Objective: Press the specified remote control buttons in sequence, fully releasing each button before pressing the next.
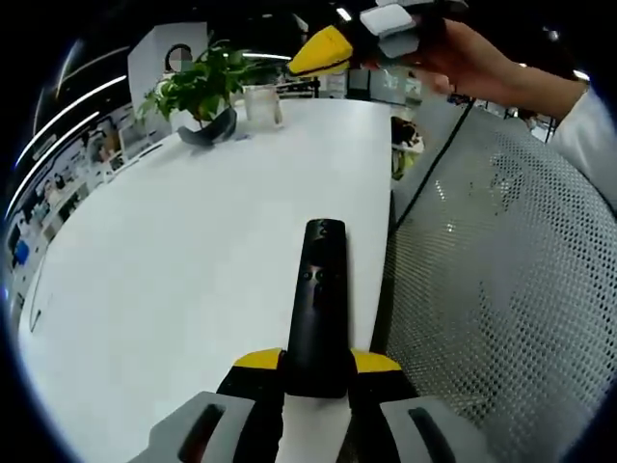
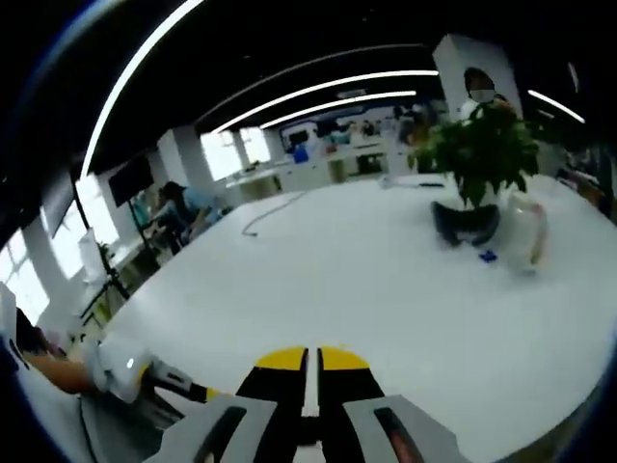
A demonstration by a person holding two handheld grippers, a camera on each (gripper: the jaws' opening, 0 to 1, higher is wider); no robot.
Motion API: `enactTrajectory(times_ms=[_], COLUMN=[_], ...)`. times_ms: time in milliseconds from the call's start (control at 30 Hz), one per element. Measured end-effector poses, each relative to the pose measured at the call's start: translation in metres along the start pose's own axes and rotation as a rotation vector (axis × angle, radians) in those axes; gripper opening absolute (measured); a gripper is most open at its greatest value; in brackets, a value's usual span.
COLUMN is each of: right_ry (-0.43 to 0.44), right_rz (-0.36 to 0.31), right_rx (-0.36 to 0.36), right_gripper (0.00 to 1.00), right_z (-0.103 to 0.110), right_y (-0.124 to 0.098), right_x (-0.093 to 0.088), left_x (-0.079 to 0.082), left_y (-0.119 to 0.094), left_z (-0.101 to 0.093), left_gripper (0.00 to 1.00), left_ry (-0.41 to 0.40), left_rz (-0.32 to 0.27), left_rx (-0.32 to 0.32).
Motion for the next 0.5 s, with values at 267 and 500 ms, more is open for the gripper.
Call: enactTrajectory(times_ms=[267, 500], right_ry=[-0.150, -0.227], right_rz=[-0.153, -0.179], right_rx=[-0.070, -0.082], right_gripper=[0.37, 0.74], right_z=[0.001, 0.000], right_y=[-0.018, -0.018], right_x=[0.006, -0.001], left_x=[0.002, 0.002], left_y=[0.000, -0.003], left_z=[0.001, 0.010], left_gripper=[0.24, 0.23], left_ry=[0.022, 0.107], left_rz=[0.033, 0.068], left_rx=[-0.021, -0.021])
Point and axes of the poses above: the point that each gripper's makers call its tool centre point, and the gripper's own axes: y roughly forward along the fingers, z roughly to its left, x roughly out of its top, the point moved 9 cm from there along -y, roughly backward along the fingers, and after that the axes turned 8 degrees about y, right-handed, at the moved point
